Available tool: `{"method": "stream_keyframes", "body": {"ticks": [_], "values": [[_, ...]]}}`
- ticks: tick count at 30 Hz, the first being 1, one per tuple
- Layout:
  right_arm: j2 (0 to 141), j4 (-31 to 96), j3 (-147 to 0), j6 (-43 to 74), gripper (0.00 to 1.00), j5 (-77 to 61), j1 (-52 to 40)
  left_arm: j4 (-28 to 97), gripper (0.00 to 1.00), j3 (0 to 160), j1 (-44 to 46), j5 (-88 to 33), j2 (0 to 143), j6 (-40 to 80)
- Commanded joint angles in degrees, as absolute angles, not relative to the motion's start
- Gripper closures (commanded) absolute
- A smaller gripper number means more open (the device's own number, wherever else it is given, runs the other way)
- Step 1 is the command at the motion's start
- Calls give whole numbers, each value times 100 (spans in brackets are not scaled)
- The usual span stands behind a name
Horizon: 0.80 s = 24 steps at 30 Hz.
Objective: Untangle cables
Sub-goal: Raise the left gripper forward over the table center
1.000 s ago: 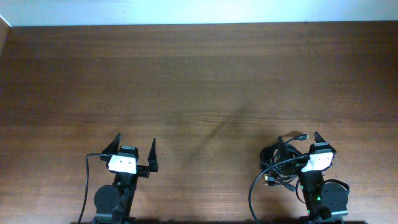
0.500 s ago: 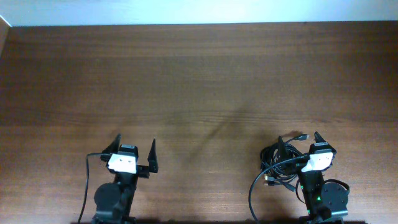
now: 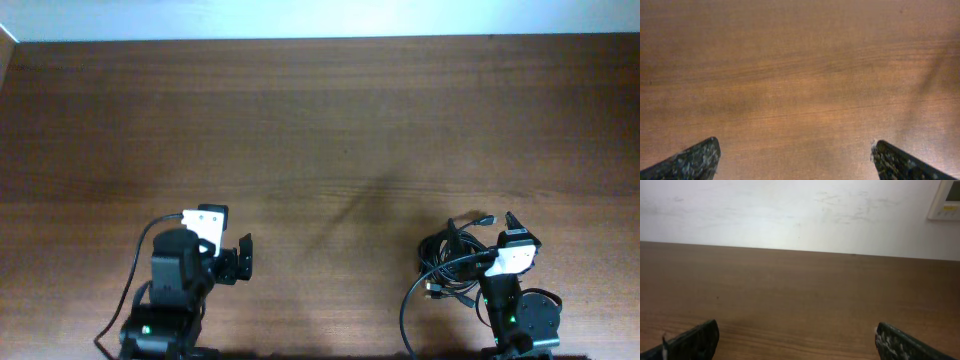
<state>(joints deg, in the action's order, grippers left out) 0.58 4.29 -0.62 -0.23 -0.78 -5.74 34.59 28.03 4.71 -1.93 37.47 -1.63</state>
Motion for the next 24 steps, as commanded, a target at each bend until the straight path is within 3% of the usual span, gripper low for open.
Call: {"method": "stream_keyframes", "body": {"ticks": [1, 12, 24], "values": [[43, 456, -32, -23, 1, -86, -598, 3837, 1, 3459, 473, -410, 4547, -491], [47, 456, -32, -23, 1, -86, -598, 5009, 1, 5507, 473, -1933, 6995, -1599], [47, 456, -32, -23, 1, -86, -598, 4956, 1, 5546, 473, -2615, 7035, -1597]]}}
